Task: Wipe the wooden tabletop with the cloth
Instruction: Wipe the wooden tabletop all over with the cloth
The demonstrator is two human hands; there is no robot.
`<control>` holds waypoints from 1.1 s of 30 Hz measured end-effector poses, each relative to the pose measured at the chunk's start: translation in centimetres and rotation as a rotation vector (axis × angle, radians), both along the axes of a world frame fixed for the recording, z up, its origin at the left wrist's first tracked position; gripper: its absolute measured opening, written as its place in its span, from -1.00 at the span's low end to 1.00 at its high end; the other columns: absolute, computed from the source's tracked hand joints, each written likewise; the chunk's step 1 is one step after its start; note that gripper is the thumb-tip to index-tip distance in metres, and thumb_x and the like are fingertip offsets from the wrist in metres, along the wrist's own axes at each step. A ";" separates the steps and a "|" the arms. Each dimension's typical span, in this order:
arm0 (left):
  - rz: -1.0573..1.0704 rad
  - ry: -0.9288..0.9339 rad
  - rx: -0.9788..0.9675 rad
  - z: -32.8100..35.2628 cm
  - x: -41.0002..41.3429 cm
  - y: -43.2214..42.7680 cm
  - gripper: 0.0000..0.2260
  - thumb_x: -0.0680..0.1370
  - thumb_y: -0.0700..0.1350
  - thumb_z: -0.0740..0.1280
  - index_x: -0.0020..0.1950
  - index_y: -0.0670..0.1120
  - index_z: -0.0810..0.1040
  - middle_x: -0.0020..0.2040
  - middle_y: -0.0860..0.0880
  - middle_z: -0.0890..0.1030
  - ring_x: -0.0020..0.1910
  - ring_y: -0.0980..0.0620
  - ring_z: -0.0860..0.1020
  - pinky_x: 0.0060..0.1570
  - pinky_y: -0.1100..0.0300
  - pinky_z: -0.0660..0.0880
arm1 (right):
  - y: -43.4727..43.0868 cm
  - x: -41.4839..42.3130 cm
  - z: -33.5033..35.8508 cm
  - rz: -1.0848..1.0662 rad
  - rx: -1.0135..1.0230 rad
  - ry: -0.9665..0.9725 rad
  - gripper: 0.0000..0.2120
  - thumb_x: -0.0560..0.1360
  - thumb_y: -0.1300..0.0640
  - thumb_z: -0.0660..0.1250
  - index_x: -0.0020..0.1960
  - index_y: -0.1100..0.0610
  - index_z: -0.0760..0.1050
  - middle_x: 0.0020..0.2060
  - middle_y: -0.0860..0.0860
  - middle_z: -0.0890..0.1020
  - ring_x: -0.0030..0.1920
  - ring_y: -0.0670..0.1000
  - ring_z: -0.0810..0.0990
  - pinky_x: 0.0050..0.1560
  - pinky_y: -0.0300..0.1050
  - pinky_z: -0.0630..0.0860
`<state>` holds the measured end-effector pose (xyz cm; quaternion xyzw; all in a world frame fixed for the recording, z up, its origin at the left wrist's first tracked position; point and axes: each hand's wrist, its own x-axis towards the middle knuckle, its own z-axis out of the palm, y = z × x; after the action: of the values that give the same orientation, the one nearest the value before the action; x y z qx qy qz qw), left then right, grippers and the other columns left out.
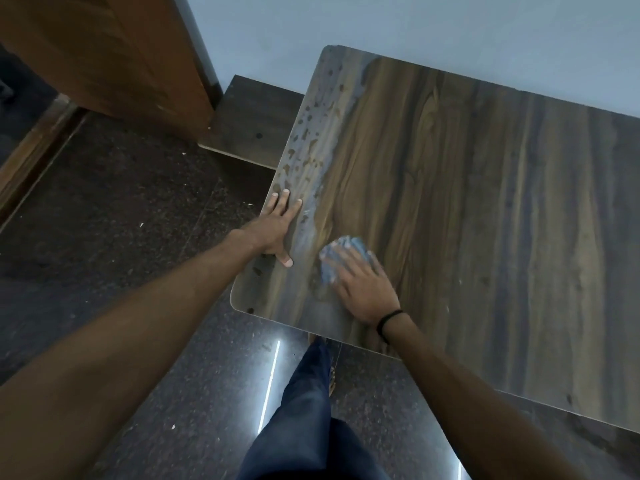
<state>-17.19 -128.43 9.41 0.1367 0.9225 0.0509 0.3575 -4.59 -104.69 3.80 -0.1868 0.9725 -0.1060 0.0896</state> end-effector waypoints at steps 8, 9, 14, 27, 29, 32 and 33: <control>-0.087 -0.022 -0.007 -0.9 3.2 -2.5 0.39 0.19 0.04 0.69 0.60 0.04 -0.37 0.54 -0.05 -0.50 0.54 -0.08 -0.42 0.53 -0.23 0.05 | 1.3 2.3 -0.6 0.281 0.027 0.023 -0.53 0.71 -0.09 0.00 0.62 -0.15 0.14 0.62 -0.11 0.14 0.63 -0.04 0.03 0.58 0.22 0.08; -0.080 -0.017 0.005 -1.0 3.1 -2.6 0.39 0.19 0.02 0.70 0.60 0.05 -0.37 0.54 -0.05 -0.50 0.54 -0.07 -0.42 0.53 -0.24 0.05 | 1.7 1.5 -0.4 0.200 0.026 0.011 -0.53 0.71 -0.10 -0.02 0.62 -0.16 0.12 0.63 -0.11 0.13 0.63 -0.05 0.00 0.58 0.24 0.07; -0.072 -0.042 -0.025 -1.1 3.0 -2.1 0.41 0.18 -0.02 0.70 0.58 0.04 -0.41 0.52 -0.05 -0.54 0.52 -0.08 -0.45 0.53 -0.25 0.04 | -3.0 2.2 0.2 -0.110 0.008 0.018 -0.50 0.70 -0.09 -0.02 0.64 -0.12 0.09 0.63 -0.09 0.12 0.64 0.01 -0.03 0.58 0.26 0.03; -0.032 -0.056 -0.009 -1.0 3.2 -2.2 0.39 0.19 -0.05 0.70 0.59 0.06 -0.38 0.53 -0.02 -0.52 0.53 -0.05 -0.45 0.51 -0.30 0.05 | -2.5 7.0 -0.8 0.342 0.031 0.060 -0.51 0.72 -0.08 -0.03 0.64 -0.15 0.06 0.64 -0.09 0.10 0.64 0.00 0.01 0.60 0.19 0.02; -0.030 -0.059 -0.002 -1.0 3.0 -2.2 0.40 0.19 -0.05 0.70 0.59 0.07 -0.38 0.53 -0.02 -0.53 0.52 -0.05 -0.46 0.50 -0.32 0.06 | -0.2 6.3 -1.0 0.397 0.065 0.078 -0.52 0.72 -0.10 -0.05 0.64 -0.17 0.06 0.63 -0.10 0.11 0.63 -0.01 0.03 0.60 0.20 0.04; -0.029 -0.064 -0.015 -1.1 2.8 -2.2 0.40 0.19 -0.06 0.70 0.58 0.08 -0.40 0.52 -0.01 -0.54 0.52 -0.05 -0.47 0.50 -0.33 0.06 | -1.1 4.6 -0.3 0.072 0.044 0.036 -0.51 0.71 -0.09 -0.01 0.63 -0.16 0.08 0.63 -0.11 0.13 0.63 -0.03 0.01 0.56 0.23 0.09; -0.030 -0.065 -0.016 -1.2 2.8 -2.2 0.40 0.19 -0.05 0.70 0.58 0.08 -0.40 0.52 -0.01 -0.54 0.52 -0.05 -0.47 0.50 -0.33 0.05 | -2.3 5.0 -0.2 -0.012 0.028 0.046 -0.50 0.70 -0.08 0.02 0.63 -0.15 0.10 0.63 -0.11 0.14 0.63 -0.03 0.01 0.56 0.23 0.09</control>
<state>-14.35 -130.65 8.19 0.1460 0.9086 0.0426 0.3891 0.37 -107.03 3.62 -0.1820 0.9769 -0.0883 0.0692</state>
